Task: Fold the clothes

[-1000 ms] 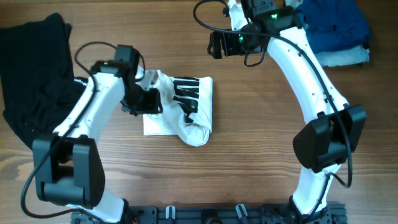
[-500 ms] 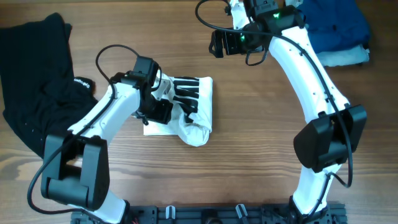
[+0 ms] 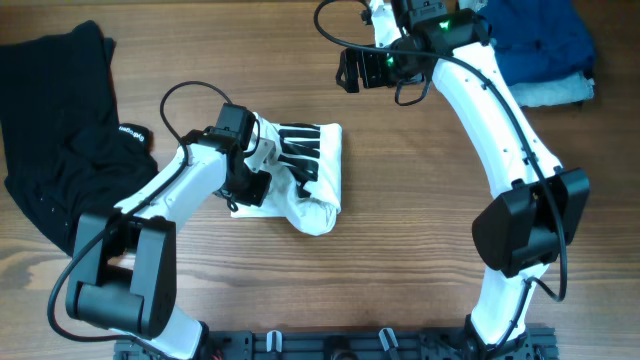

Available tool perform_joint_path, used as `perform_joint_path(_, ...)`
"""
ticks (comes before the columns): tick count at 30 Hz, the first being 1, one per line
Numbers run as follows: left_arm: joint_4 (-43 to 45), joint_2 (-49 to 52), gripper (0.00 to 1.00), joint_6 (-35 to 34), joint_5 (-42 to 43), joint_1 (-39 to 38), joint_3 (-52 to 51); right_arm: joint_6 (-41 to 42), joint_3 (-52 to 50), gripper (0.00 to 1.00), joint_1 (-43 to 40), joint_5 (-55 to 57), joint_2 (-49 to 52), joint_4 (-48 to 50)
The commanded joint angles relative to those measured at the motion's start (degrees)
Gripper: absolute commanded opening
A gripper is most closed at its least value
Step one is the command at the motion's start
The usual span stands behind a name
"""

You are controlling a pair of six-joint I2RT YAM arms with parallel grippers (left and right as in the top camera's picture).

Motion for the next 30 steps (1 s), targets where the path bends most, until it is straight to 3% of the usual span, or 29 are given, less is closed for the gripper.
perform_joint_path(1,-0.79,0.02,0.04,-4.46,-4.02,0.22,0.11,-0.44,0.17,1.00,-0.09,0.17,0.00,0.20)
perform_joint_path(6,-4.28,-6.43,0.04,-16.35,-5.40,2.73,2.40,-0.44,0.17,0.99,-0.09,0.17,0.00,0.15)
perform_joint_path(14,-10.14,-10.14,0.04,-27.30,-4.07,6.71,2.27,-0.42,0.17,1.00,-0.09,0.39,0.00,0.26)
perform_joint_path(17,-7.17,-10.05,0.04,-22.49,2.32,5.90,2.23,-0.42,0.15,0.99,-0.09,0.37,0.00,0.85)
perform_joint_path(19,-5.14,-9.86,0.21,-17.00,4.39,4.61,2.23,-0.39,0.15,1.00,-0.09,0.39,0.00,1.07)
perform_joint_path(21,-3.56,-8.94,0.45,-12.02,4.28,2.67,2.23,-0.42,0.15,1.00,-0.09,0.39,0.00,1.05)
perform_joint_path(23,-3.21,-6.75,0.52,-8.41,4.09,1.22,2.21,-0.42,0.15,1.00,-0.09,0.39,0.00,0.87)
perform_joint_path(25,-3.13,-3.48,0.50,-6.80,3.98,0.39,2.16,-0.44,0.15,1.00,-0.09,0.39,0.00,0.83)
perform_joint_path(28,-2.69,1.68,0.31,-6.80,3.87,0.31,2.16,-0.44,0.15,1.00,-0.09,0.50,0.00,0.87)
perform_joint_path(30,-2.71,3.85,0.26,-6.80,3.89,0.31,2.16,-0.44,0.15,1.00,-0.09,1.33,0.00,0.76)
